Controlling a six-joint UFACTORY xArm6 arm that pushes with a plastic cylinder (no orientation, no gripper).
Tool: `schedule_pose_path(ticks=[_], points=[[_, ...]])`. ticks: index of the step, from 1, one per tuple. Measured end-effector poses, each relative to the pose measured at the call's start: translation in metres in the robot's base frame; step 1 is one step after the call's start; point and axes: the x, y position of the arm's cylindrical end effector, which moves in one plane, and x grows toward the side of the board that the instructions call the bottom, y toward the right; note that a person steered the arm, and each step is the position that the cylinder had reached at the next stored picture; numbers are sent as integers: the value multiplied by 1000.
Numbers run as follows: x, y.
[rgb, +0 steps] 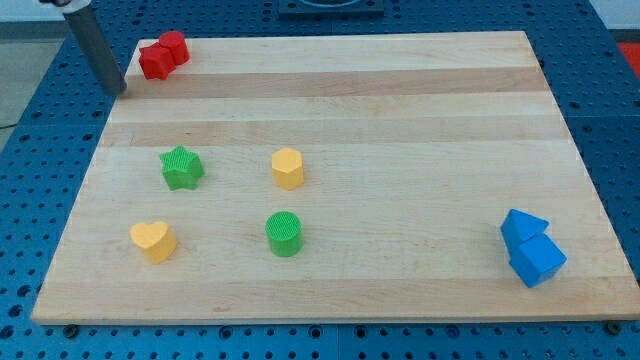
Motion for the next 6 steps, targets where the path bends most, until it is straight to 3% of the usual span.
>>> schedule_pose_path(ticks=[2, 6], points=[[89, 64], [201, 191]])
